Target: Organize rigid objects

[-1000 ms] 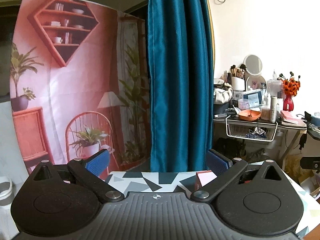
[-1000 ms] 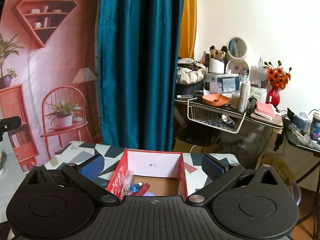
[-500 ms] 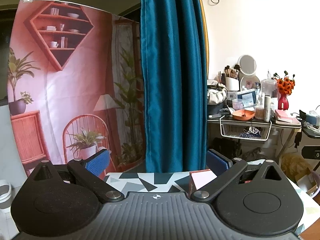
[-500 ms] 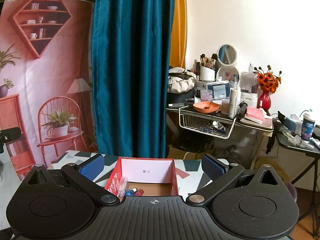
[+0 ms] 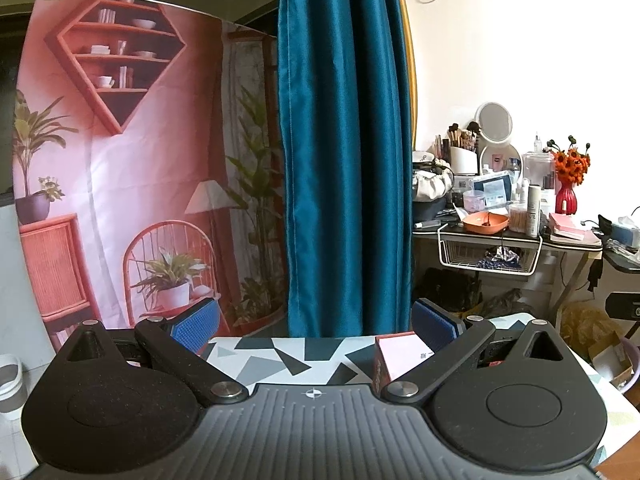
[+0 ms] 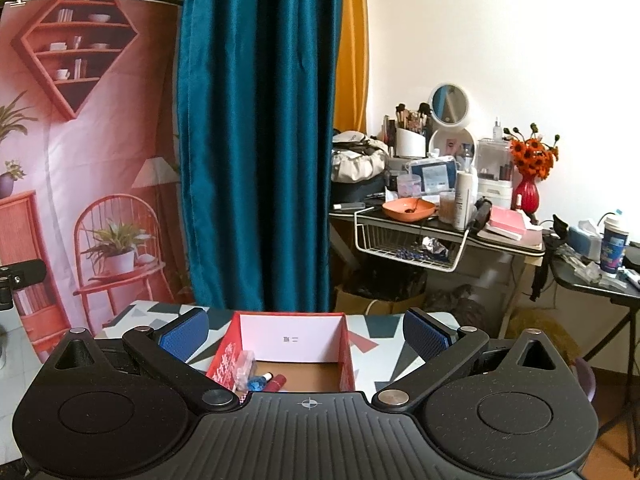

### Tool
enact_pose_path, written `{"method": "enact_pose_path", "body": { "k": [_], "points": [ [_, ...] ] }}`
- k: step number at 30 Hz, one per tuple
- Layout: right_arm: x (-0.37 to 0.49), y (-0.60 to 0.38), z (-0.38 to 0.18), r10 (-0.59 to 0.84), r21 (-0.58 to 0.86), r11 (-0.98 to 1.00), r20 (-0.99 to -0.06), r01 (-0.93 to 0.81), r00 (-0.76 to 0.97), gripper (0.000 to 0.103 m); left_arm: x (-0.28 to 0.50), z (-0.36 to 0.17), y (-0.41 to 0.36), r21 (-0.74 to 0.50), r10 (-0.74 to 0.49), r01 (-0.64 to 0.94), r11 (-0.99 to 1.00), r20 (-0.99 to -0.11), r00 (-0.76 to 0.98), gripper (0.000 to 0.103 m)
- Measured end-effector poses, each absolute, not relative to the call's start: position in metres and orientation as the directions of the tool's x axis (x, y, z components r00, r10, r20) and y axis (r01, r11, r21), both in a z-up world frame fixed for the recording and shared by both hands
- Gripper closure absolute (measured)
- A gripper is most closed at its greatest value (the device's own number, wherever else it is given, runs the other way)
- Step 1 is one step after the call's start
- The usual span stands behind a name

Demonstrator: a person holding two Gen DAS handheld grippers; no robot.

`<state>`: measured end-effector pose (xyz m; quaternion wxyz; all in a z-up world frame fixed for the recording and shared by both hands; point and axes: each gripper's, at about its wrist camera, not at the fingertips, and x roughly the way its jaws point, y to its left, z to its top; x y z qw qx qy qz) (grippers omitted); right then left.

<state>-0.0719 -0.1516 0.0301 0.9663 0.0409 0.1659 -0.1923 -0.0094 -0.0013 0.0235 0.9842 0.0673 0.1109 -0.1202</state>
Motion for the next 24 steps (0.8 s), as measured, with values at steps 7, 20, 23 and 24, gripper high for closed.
{"method": "enact_pose_path", "body": {
  "k": [7,20,23,24],
  "points": [
    [-0.0721,-0.1517,0.0300,-0.357,0.016,0.923,-0.337,0.385,0.871,0.000,-0.0085,0.0238,-0.0004,0.113,-0.226,0.258,0.959,-0.238,0.945,0.000],
    [-0.0749,-0.1573,0.0225,-0.357,0.022,0.921,-0.348,0.389,0.867,0.000,-0.0050,0.0219,0.0023,0.116,-0.239,0.275,0.955,-0.254,0.937,0.000],
    [-0.0750,-0.1573,0.0224,-0.358,0.022,0.921,-0.349,0.390,0.866,0.000,-0.0062,0.0222,0.0035,0.117,-0.237,0.272,0.955,-0.248,0.939,0.000],
    [-0.0749,-0.1572,0.0225,-0.357,0.023,0.921,-0.348,0.389,0.867,0.000,-0.0061,0.0225,0.0041,0.115,-0.237,0.272,0.956,-0.248,0.939,0.000]
  ]
}}
